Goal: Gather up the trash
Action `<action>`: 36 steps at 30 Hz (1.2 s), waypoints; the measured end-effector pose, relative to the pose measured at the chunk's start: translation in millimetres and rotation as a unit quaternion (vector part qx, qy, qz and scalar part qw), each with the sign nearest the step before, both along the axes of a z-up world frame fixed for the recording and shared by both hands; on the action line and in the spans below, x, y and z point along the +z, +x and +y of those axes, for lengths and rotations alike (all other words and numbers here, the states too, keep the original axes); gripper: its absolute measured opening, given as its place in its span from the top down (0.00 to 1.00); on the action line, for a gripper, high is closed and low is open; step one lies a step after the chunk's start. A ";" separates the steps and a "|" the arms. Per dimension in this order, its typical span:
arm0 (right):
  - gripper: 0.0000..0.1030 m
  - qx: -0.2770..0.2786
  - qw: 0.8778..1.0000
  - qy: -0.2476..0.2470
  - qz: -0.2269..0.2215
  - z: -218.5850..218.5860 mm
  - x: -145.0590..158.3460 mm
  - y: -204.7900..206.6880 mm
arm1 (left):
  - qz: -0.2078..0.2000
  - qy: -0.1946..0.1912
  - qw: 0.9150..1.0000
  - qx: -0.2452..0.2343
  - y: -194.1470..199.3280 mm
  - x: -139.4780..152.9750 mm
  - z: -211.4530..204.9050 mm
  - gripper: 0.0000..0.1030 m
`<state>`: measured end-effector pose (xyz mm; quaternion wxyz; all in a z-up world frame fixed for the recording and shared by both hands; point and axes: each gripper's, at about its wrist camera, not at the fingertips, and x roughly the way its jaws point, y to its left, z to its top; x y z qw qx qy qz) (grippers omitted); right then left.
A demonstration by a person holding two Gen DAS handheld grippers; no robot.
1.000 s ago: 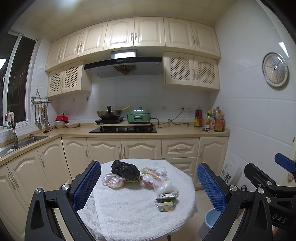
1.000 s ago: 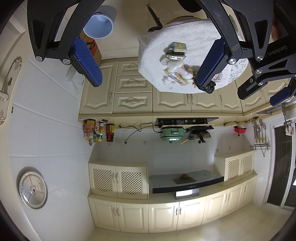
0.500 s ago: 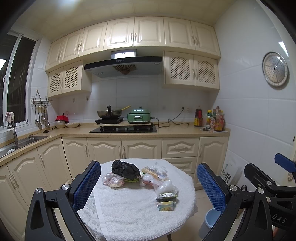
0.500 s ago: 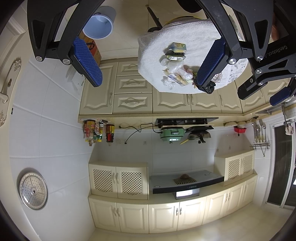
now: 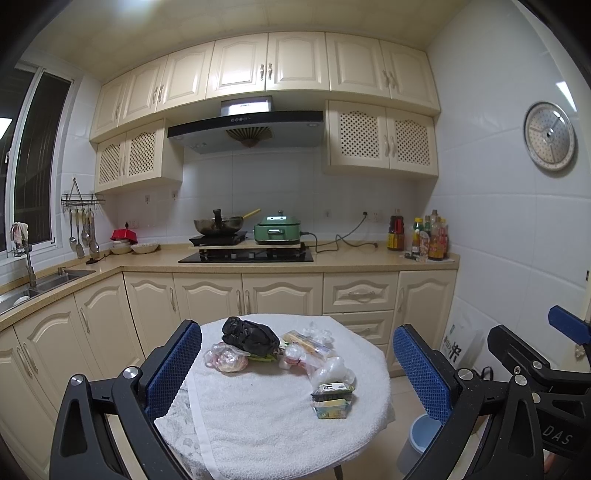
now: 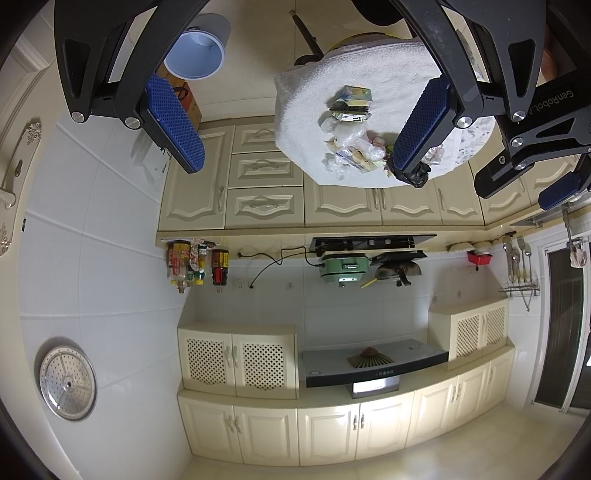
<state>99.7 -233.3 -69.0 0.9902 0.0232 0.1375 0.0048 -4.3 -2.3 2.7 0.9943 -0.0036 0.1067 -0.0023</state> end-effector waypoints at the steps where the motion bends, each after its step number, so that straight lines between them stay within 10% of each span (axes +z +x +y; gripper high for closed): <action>1: 0.00 0.000 1.000 0.000 0.000 -0.5 0.0 0.2 | 0.000 0.000 1.000 0.000 -0.1 0.1 0.1 0.01; 25: 0.00 -0.008 1.000 0.009 0.004 0.7 -16.2 17.9 | 0.016 0.004 1.000 -0.013 29.6 -14.3 1.9 0.01; 36: 0.00 0.020 0.990 0.035 0.136 -3.9 -115.7 122.1 | 0.201 -0.031 0.979 0.009 167.4 -104.5 63.7 0.01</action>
